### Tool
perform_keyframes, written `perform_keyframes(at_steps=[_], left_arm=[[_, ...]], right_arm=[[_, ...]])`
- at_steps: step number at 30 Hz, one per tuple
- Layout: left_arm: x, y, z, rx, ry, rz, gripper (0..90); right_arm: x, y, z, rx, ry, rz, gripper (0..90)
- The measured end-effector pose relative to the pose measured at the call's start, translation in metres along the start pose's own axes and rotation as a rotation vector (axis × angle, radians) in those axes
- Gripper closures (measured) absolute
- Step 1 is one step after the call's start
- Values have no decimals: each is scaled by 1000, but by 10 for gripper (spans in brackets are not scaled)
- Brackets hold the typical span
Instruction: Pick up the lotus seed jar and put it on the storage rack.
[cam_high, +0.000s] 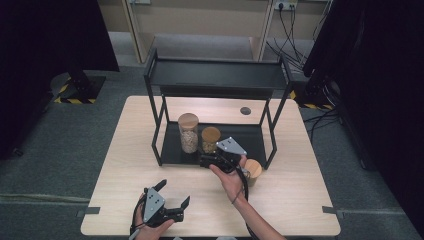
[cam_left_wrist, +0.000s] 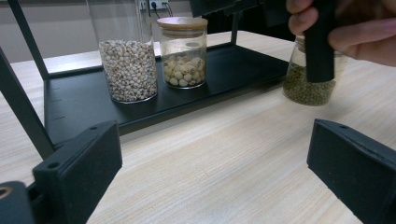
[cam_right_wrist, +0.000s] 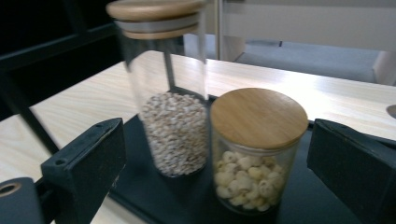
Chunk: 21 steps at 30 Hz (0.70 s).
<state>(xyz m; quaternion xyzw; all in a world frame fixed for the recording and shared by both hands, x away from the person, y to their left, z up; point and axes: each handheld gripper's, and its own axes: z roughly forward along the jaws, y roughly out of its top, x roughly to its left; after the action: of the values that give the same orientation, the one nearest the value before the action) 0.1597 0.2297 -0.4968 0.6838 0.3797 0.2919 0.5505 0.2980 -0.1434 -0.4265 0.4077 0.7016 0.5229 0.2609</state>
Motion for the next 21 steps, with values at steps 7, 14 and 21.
perform_keyframes(at_steps=[7,14,21], left_arm=[[0,0,0,5,-4,3,26],[1,0,-1,-5,1,-2,26],[0,0,0,-4,0,2,26]], right_arm=[[2,-6,-15,2,39,-13,52],[4,-8,-32,-14,86,-51,51],[1,-13,-49,-21,122,-59,50]])
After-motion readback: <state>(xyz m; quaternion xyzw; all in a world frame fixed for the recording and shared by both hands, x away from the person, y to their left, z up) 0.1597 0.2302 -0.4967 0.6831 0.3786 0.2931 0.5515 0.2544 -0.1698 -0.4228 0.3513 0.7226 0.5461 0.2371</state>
